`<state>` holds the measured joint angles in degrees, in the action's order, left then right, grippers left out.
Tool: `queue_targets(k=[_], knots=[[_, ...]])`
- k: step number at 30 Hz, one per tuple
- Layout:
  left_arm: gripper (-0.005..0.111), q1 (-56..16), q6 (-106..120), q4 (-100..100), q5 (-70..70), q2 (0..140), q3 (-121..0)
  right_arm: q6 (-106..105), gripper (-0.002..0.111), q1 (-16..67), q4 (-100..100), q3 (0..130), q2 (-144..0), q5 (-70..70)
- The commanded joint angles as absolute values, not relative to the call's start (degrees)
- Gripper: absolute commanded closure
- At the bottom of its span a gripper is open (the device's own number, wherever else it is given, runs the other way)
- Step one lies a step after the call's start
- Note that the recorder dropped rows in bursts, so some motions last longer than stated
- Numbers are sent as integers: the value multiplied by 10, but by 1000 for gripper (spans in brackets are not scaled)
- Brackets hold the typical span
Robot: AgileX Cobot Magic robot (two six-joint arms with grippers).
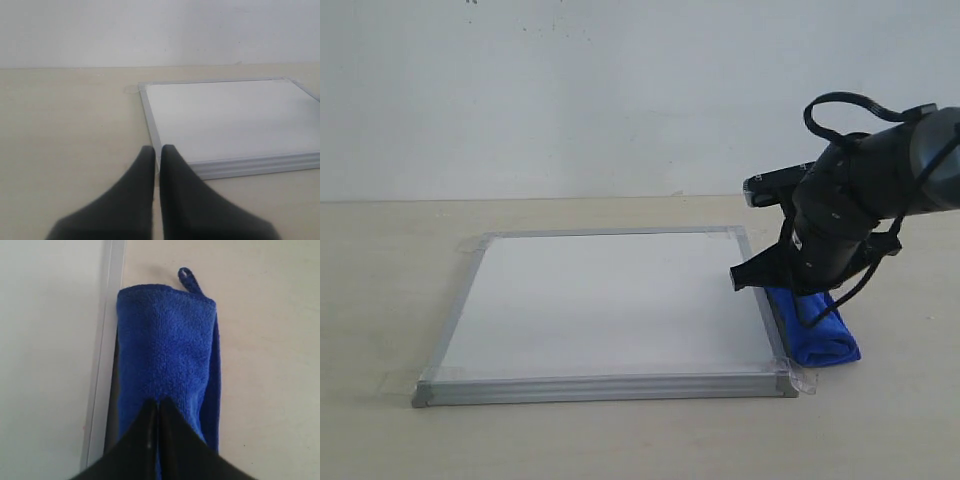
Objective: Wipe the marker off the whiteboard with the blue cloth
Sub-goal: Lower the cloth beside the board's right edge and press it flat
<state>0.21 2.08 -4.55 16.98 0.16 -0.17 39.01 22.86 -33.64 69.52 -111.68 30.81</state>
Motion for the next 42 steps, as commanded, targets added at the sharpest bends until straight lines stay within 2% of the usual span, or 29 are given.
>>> queue_targets(k=[1, 11, 24, 42], knots=[[103, 0, 22, -49, 165, 0, 0, 384, 108, 225, -337, 686, -1126, 287], [103, 0, 22, -49, 165, 0, 0, 389, 108, 225, -335, 686, -1174, 275], [103, 0, 22, -49, 165, 0, 0, 406, 108, 217, -405, 688, -1070, 272], [103, 0, 22, -49, 165, 0, 0, 415, 108, 204, -412, 688, -1172, 247]])
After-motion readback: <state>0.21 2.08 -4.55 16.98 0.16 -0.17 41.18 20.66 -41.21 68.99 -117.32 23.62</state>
